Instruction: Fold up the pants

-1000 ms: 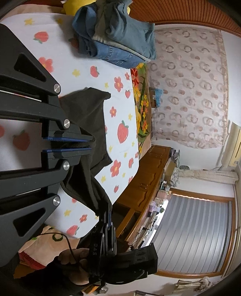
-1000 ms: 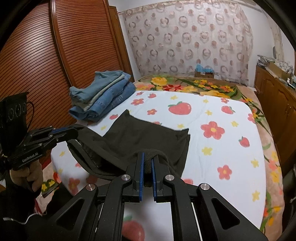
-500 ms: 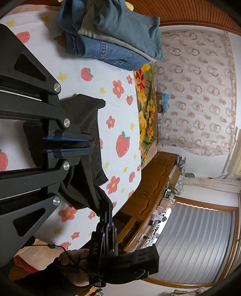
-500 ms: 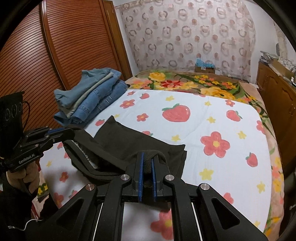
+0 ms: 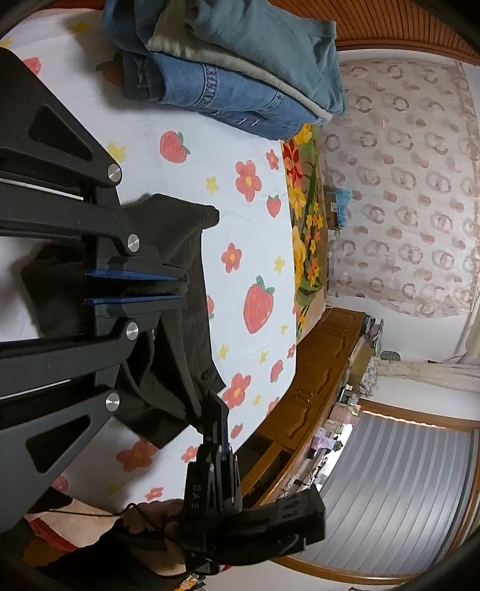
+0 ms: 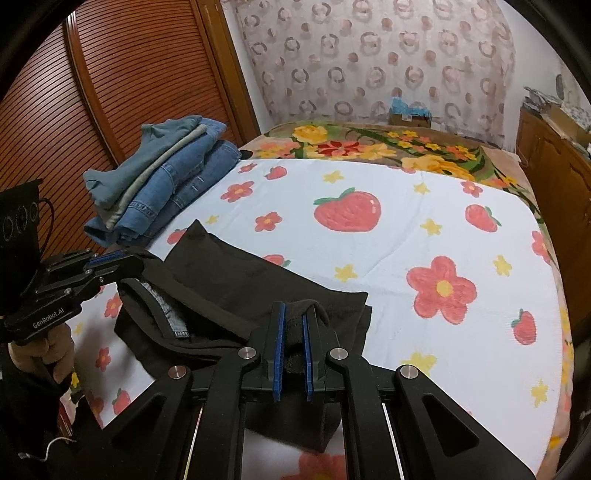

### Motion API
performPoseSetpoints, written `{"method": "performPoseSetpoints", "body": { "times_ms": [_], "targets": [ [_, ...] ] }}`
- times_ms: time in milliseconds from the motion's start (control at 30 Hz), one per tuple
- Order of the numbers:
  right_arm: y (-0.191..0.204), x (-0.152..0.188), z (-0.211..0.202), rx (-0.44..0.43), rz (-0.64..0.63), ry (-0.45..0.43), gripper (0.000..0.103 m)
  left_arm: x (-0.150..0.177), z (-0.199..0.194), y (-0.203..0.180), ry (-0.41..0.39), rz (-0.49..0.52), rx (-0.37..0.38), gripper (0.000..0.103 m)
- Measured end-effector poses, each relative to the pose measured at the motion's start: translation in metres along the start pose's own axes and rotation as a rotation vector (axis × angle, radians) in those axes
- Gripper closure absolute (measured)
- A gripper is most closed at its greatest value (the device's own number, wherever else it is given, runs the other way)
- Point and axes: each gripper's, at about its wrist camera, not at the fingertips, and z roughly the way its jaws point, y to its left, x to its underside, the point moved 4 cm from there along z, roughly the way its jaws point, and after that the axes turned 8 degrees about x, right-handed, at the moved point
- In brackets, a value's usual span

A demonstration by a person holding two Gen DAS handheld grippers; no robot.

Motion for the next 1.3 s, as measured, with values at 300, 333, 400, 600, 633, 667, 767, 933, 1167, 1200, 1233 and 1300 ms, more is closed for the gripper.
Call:
{"method": "performPoseSetpoints", "body": {
  "times_ms": [300,333,400,600,633,667,767,933,1167,1200,1233,1300],
  "targets": [
    [-0.007,-0.003,-0.004,0.032,0.013,-0.021,0.074,-0.003,-0.001,0.009,-0.008,-0.027,0.006,0.062],
    [-0.007,-0.002,-0.006,0.031,0.014,-0.022,0.074,-0.003,-0.002,0.011,-0.011,-0.034,0.011,0.058],
    [-0.007,0.000,-0.009,0.036,0.004,-0.025,0.074,-0.003,-0.005,0.014,-0.011,-0.051,0.026,0.045],
    [-0.004,0.008,-0.023,0.050,-0.020,-0.033,0.072,-0.002,-0.016,0.014,-0.036,-0.055,0.030,0.025],
    [-0.004,0.010,-0.026,0.050,-0.024,-0.034,0.071,-0.001,-0.017,0.014,-0.037,-0.051,0.025,0.025],
    [-0.003,0.011,-0.028,0.050,-0.029,-0.035,0.069,0.000,-0.016,0.013,-0.034,-0.047,0.022,0.025],
    [-0.003,0.015,-0.029,0.050,-0.051,-0.025,0.066,0.003,-0.011,0.013,-0.013,-0.038,0.020,0.025],
    [-0.002,0.016,-0.014,0.057,-0.100,0.032,0.065,0.009,0.005,0.012,0.058,-0.010,0.027,0.026],
    [0.002,0.005,0.008,0.065,-0.168,0.066,0.065,0.009,0.022,0.007,0.113,0.022,0.037,0.047],
    [0.002,0.002,0.011,0.066,-0.177,0.066,0.065,0.007,0.024,0.006,0.119,0.034,0.037,0.052],
    [0.003,-0.001,0.014,0.064,-0.186,0.064,0.065,0.005,0.027,0.005,0.125,0.047,0.039,0.054],
    [0.004,-0.006,0.016,0.042,-0.199,0.059,0.066,0.002,0.029,0.006,0.131,0.056,0.040,0.066]
  ]
}}
